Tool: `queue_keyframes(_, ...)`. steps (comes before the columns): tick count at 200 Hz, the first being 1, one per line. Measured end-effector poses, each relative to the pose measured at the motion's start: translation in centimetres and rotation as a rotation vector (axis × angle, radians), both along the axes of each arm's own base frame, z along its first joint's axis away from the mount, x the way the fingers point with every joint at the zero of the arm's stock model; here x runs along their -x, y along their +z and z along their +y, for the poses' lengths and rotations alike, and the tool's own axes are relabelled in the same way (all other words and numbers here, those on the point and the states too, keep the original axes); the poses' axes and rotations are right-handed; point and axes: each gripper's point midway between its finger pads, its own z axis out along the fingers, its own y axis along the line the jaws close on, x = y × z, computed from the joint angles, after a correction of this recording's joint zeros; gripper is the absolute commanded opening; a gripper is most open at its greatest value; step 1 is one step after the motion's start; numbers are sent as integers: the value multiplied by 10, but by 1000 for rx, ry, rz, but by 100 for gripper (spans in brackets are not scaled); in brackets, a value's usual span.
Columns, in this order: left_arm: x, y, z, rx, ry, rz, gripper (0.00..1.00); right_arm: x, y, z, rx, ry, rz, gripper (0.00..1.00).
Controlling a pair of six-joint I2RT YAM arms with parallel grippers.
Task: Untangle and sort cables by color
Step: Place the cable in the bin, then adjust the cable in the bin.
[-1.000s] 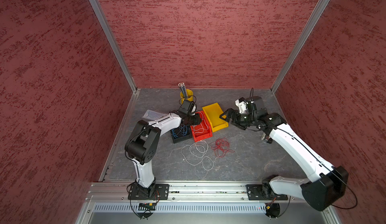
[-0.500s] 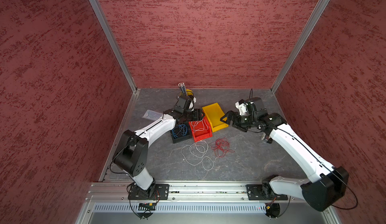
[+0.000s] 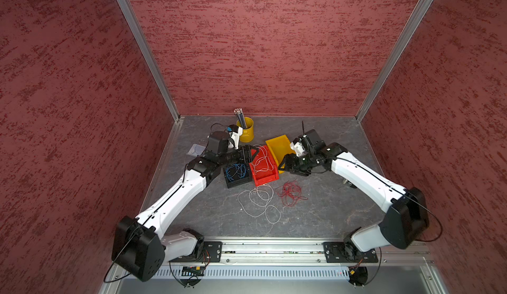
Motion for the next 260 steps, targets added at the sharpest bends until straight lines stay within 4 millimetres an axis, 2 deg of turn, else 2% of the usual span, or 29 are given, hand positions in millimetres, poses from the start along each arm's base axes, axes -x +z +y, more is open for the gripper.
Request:
queue_keyframes(52, 32, -18, 25, 1, 20, 35, 70, -107, 28, 68, -30, 167, -195, 85)
queue_keyframes(69, 36, -27, 33, 4, 33, 58, 70, -133, 25, 85, -25, 246, -257, 87)
queue_keyframes(96, 38, -36, 43, 6, 46, 94, 70, -158, 10, 104, -13, 363, -326, 91)
queue_keyframes(115, 37, -39, 52, 4, 56, 110, 70, -165, -7, 112, -9, 425, -344, 93)
queue_keyframes(147, 35, -43, 65, 9, 70, 130, 70, -166, -30, 118, -20, 488, -341, 93)
queue_keyframes(183, 38, -47, 72, 10, 66, 151, 70, -168, -39, 122, -39, 521, -351, 93)
queue_keyframes(232, 41, -57, 77, 20, 65, 179, 72, -169, -57, 123, -31, 552, -347, 83)
queue_keyframes(260, 44, -66, 79, 25, 68, 202, 73, -170, -58, 123, -26, 556, -356, 73)
